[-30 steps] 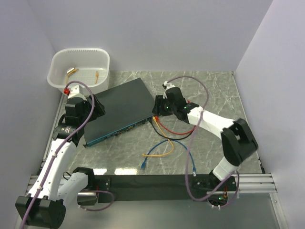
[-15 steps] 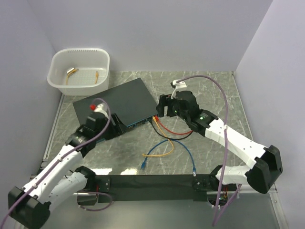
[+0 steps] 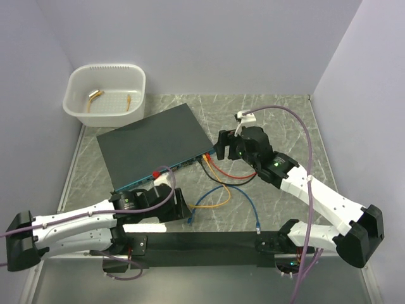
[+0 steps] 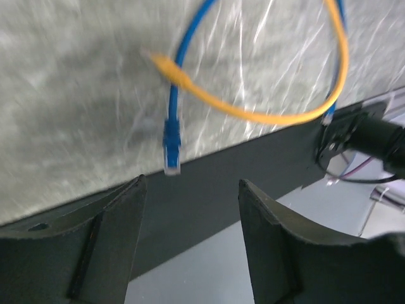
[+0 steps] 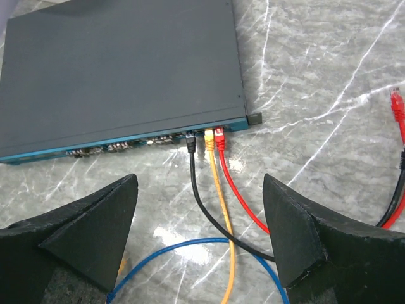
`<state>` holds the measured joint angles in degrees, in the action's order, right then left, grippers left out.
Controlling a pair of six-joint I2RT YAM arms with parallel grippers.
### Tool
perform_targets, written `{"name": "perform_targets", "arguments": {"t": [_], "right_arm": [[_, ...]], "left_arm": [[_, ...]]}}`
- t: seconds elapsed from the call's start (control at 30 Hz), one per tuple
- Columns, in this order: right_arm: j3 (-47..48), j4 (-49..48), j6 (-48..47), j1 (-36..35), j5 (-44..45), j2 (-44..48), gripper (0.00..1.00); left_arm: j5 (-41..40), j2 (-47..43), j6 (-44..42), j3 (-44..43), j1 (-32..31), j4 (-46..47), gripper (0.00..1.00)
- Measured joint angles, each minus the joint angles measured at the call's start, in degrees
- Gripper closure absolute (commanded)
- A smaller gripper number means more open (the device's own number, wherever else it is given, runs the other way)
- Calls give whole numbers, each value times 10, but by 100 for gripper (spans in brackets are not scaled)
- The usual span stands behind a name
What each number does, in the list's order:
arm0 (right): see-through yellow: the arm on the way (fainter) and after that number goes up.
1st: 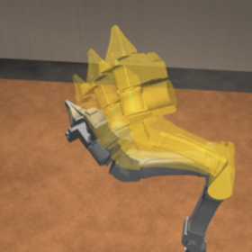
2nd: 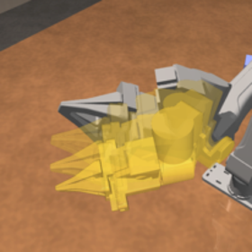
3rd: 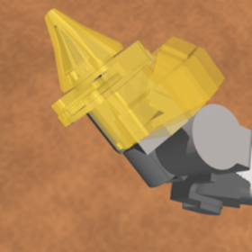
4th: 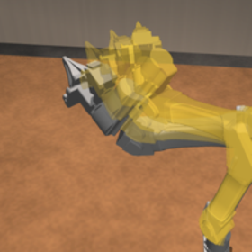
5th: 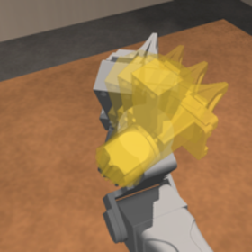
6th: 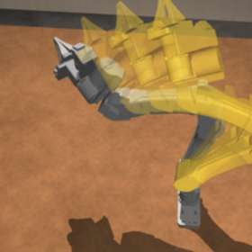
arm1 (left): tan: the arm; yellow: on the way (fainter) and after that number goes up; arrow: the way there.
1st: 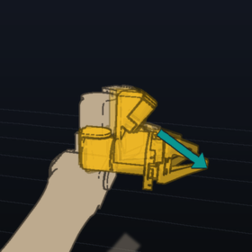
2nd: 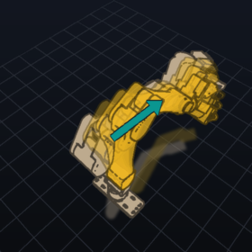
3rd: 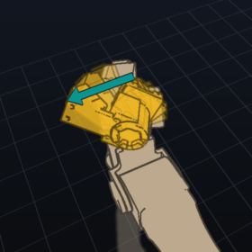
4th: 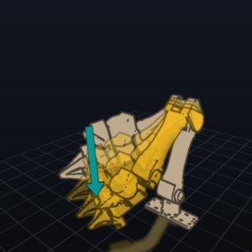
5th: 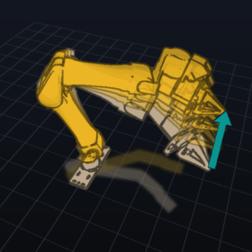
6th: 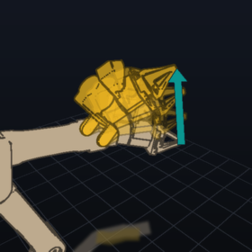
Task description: Insert the plug into the switch port
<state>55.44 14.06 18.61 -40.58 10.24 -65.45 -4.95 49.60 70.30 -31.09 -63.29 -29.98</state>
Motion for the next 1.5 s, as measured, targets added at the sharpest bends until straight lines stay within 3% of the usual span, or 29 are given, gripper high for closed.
{"name": "perform_targets", "arguments": {"t": [0.27,0.43,0.67,0.87,1.0,1.1,1.33,1.5], "right_arm": [[-16,4,0,0,9,17,14],[-18,5,0,0,11,24,14],[-25,7,0,0,13,30,14],[-27,7,0,0,13,30,14],[-32,7,0,0,14,31,14],[-34,8,0,0,13,31,14],[-30,8,3,0,3,30,14],[7,9,20,0,-60,14,16]], "left_arm": [[-24,101,45,0,-53,12,36],[-38,186,43,-10,-56,13,46],[-47,214,26,-28,-57,34,46],[-50,236,7,-40,-57,46,60],[-49,243,-7,-40,-57,51,87],[-48,242,-20,-47,-58,46,100],[-19,211,-118,-109,-58,-27,100],[39,165,-222,-170,-58,-79,99]]}}
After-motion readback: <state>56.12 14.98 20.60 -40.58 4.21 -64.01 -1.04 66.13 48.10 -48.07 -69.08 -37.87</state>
